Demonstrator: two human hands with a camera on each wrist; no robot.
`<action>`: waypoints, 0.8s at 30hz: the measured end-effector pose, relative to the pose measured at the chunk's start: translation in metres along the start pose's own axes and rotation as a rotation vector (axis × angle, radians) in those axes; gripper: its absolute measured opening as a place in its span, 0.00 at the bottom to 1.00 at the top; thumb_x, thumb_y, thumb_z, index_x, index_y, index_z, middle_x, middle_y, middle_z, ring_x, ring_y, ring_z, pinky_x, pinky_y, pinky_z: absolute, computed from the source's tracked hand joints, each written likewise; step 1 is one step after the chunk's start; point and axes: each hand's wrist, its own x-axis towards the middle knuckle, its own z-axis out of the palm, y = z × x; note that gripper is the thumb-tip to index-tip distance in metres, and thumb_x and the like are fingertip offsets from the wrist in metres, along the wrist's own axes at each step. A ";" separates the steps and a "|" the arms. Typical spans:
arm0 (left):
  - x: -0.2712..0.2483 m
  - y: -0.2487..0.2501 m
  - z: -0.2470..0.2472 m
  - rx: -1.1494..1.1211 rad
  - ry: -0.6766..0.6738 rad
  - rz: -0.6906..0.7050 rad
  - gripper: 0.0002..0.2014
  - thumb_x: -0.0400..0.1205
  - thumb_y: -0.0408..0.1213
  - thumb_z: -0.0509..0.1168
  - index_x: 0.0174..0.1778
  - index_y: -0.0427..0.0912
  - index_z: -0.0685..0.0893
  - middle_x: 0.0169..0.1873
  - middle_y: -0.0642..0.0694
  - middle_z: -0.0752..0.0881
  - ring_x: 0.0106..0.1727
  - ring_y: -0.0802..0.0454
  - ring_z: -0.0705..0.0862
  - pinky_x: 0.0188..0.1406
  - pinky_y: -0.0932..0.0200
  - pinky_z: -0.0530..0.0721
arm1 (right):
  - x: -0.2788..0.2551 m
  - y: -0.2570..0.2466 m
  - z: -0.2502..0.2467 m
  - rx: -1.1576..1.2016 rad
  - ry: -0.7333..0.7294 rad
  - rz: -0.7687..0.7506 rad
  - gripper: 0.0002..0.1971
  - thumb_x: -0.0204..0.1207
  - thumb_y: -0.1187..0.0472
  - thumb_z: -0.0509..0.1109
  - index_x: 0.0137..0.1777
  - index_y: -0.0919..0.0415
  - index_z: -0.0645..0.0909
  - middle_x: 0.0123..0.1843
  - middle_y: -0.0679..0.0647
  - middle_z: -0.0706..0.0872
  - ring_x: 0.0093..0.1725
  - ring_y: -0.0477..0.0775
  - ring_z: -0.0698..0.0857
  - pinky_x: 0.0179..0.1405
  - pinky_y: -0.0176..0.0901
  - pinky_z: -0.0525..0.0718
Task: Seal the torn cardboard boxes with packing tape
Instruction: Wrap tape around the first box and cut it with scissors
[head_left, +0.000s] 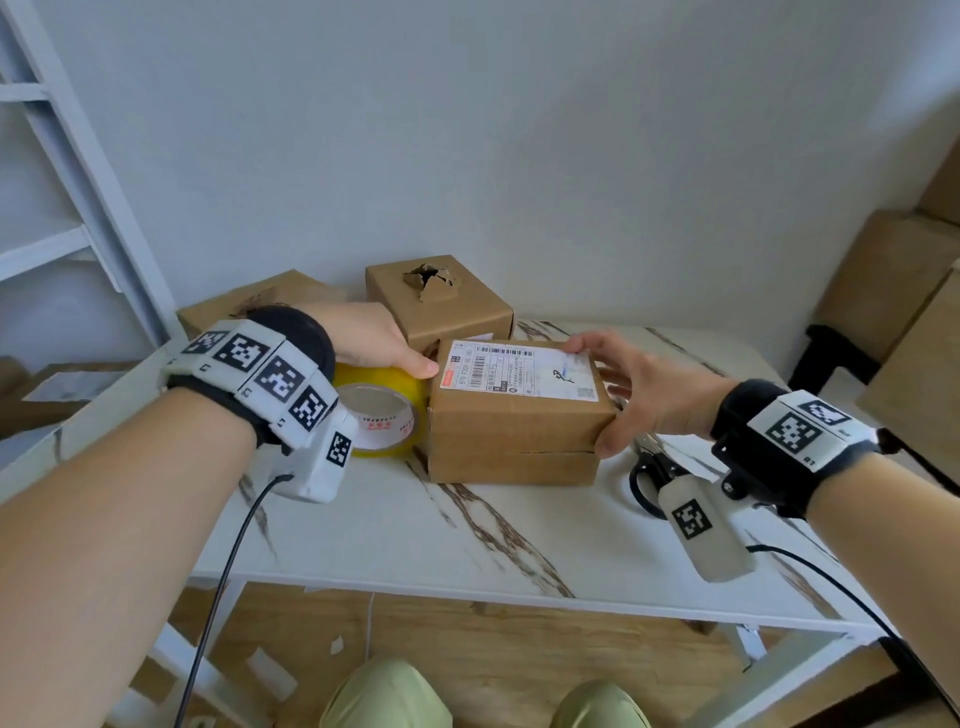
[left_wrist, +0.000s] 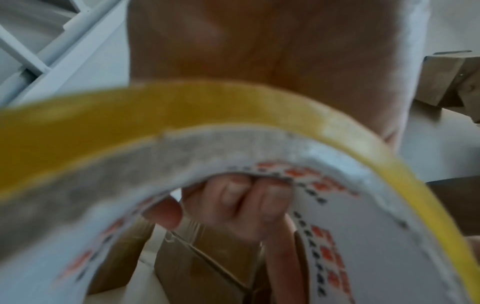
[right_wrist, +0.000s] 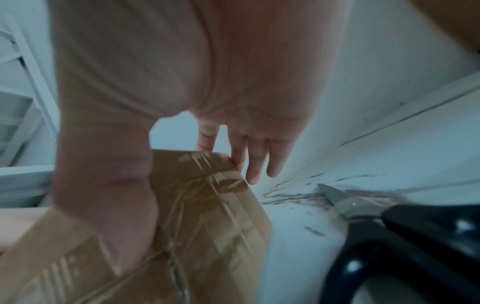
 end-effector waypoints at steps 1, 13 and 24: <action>0.002 -0.001 0.001 -0.009 -0.011 0.004 0.17 0.76 0.54 0.69 0.43 0.42 0.88 0.43 0.47 0.89 0.44 0.51 0.86 0.46 0.57 0.84 | 0.000 0.001 -0.001 -0.028 0.003 0.010 0.47 0.45 0.65 0.82 0.64 0.36 0.66 0.68 0.41 0.74 0.69 0.47 0.74 0.73 0.50 0.72; -0.003 0.001 0.003 0.037 0.043 0.077 0.18 0.80 0.52 0.65 0.29 0.45 0.77 0.28 0.51 0.79 0.30 0.57 0.76 0.25 0.75 0.71 | 0.021 -0.111 0.029 -0.673 -0.080 0.028 0.50 0.60 0.39 0.79 0.80 0.48 0.59 0.75 0.49 0.73 0.71 0.53 0.73 0.70 0.50 0.71; -0.008 -0.023 0.002 -0.138 -0.025 0.075 0.28 0.72 0.66 0.65 0.54 0.46 0.85 0.47 0.48 0.88 0.49 0.50 0.86 0.56 0.54 0.82 | 0.042 -0.122 0.061 -0.813 -0.097 -0.016 0.52 0.56 0.39 0.81 0.79 0.48 0.60 0.71 0.48 0.75 0.67 0.53 0.75 0.66 0.50 0.77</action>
